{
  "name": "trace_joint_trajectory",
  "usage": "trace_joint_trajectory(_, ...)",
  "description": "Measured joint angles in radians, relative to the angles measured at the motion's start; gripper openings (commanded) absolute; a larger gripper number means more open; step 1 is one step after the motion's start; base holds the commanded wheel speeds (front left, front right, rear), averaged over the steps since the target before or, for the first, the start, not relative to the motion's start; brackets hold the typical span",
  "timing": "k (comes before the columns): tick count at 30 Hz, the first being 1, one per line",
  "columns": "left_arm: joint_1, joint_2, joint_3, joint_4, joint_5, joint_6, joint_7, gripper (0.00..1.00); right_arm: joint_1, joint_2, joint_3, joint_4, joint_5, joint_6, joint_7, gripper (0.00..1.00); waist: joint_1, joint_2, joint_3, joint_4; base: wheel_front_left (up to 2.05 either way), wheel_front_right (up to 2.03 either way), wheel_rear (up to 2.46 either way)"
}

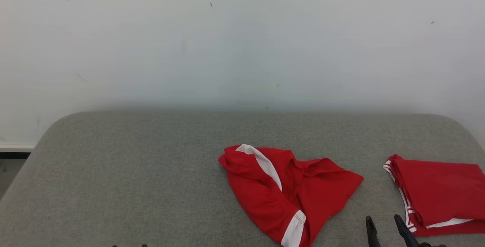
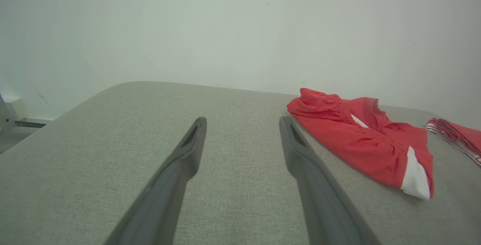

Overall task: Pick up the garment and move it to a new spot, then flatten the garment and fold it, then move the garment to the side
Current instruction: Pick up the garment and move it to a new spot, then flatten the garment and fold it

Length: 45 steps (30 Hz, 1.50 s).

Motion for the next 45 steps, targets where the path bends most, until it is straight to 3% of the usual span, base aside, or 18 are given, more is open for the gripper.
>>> trace_joint_trajectory(13, 0.009, 0.002, 0.008, 0.043, -0.006, -0.018, 0.000, 1.00, -0.010, 0.000, 0.000, 0.023, -0.011, 0.000, 0.012, 1.00, 0.0000, 0.0000, 0.010, 0.021, 0.00, 0.00, 0.00)
trace_joint_trajectory(32, 0.001, 0.052, -0.022, 0.039, -0.066, -0.024, 0.000, 1.00, -0.031, 0.000, 0.024, 0.035, -0.005, 0.000, 0.000, 1.00, 0.0001, 0.0000, 0.026, -0.033, 0.00, 0.00, 0.00)
trace_joint_trajectory(37, -0.073, 0.059, -0.135, 0.085, -0.064, -0.024, 0.000, 1.00, -0.039, 0.000, 0.036, 0.024, -0.006, 0.000, 0.010, 1.00, 0.0001, 0.0000, 0.032, -0.085, 0.00, 0.00, 0.00)
trace_joint_trajectory(45, -0.340, -0.023, -0.324, 0.321, -0.044, -0.024, 0.076, 1.00, -0.054, 0.000, 0.055, 0.009, -0.014, 0.000, 0.027, 1.00, 0.0001, 0.0001, 0.051, -0.205, 0.00, 0.00, 0.00)
